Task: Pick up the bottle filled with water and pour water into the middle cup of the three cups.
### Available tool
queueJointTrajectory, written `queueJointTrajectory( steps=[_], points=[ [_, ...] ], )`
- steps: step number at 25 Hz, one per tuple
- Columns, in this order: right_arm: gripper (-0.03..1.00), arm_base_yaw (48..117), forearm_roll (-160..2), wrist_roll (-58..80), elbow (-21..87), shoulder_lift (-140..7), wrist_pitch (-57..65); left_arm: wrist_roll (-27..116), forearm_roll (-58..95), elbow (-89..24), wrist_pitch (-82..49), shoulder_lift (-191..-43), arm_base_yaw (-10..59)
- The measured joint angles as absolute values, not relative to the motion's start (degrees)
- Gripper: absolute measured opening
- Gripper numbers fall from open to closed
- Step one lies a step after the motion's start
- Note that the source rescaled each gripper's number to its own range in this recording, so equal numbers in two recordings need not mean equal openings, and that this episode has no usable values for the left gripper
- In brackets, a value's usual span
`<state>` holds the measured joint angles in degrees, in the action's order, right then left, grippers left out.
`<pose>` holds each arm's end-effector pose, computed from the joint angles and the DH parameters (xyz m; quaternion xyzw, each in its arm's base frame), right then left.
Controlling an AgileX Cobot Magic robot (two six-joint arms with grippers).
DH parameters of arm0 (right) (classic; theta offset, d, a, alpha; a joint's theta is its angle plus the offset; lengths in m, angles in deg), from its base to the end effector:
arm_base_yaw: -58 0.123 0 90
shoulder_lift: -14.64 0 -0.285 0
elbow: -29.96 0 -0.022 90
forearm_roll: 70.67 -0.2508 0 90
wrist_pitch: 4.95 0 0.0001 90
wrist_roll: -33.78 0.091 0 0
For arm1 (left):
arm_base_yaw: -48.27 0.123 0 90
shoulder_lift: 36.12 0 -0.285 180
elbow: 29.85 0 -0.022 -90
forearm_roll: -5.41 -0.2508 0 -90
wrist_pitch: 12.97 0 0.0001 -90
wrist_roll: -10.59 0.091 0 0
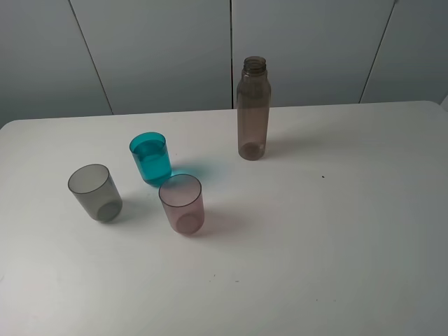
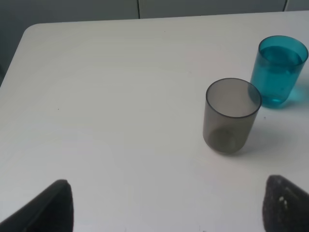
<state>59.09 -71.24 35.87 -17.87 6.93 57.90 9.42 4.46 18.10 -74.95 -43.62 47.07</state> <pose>-0.0081 0.0007 0.2779 0.0072 0.8589 0.0192 0.5118 -0.0077 0.0015 0.2786 -0.0002 0.8546 -0.0025 0.5193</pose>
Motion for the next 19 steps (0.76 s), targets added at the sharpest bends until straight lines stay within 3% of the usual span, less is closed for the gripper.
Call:
queueJointTrajectory(
  steps=[19],
  points=[
    [0.9, 59.1, -71.2, 36.0, -17.9, 6.9, 57.9, 9.4, 4.5, 18.1, -74.9, -43.6, 47.1]
  ],
)
